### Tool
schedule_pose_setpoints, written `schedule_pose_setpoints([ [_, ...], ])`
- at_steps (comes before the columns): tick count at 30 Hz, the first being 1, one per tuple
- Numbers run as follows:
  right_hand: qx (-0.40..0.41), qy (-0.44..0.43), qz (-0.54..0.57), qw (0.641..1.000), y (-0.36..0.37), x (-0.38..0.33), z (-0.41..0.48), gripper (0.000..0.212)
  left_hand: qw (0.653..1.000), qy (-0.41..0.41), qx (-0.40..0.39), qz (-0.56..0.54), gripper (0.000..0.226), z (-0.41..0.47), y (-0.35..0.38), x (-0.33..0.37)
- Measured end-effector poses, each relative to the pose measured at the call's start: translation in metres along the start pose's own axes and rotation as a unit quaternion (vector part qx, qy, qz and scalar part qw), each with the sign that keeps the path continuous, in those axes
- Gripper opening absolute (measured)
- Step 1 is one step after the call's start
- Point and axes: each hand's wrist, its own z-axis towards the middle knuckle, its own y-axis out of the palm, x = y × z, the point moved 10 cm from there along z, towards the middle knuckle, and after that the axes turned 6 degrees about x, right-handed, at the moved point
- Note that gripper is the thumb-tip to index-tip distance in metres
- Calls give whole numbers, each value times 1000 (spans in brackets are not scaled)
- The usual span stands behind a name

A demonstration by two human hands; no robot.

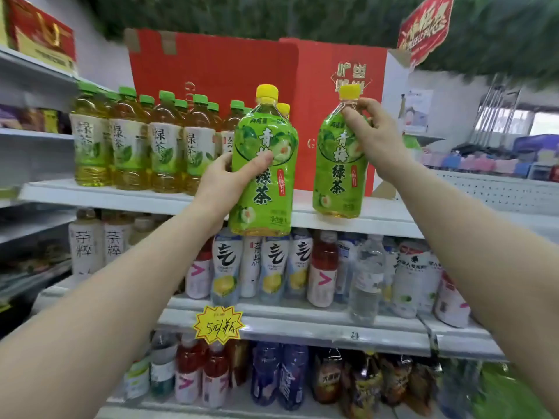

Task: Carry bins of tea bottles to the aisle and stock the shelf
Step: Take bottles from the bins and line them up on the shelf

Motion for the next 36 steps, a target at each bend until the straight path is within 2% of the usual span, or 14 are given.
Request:
schedule_pose_setpoints([
  [2,4,7,-11,1000,13,15,11,49,1000,3,-2,13,75,14,-3,-6],
  [4,-1,17,-7,1000,26,29,21,49,1000,6,-3,22,79,24,-4,-11],
  [8,-16,32,-12,999,48,51,31,52,1000,13,-11,14,65,36,1,-20],
  [11,-14,44,-10,999,53,65,34,49,999,24,-15,28,73,43,3,-27],
  [14,-25,17,-88,996,51,55,28,54,999,25,-14,23,77,49,2,-35],
  [16,-23,-53,-189,980,48,39,15,68,999,29,-16,21,76,52,2,-38],
  [18,-47,-101,-266,957,55,33,-5,95,999,34,-20,12,72,53,4,-38],
  [21,-109,-102,-342,928,70,50,-22,117,999,33,-25,-1,68,55,8,-36],
  [26,-122,-61,-334,933,78,73,-5,123,998,47,-40,10,60,59,10,-28],
  [32,-125,-35,-336,933,99,106,22,118,998,43,-46,11,53,58,11,-31],
  [36,-138,-18,-332,933,106,127,27,118,998,37,-45,30,68,57,14,-39],
])
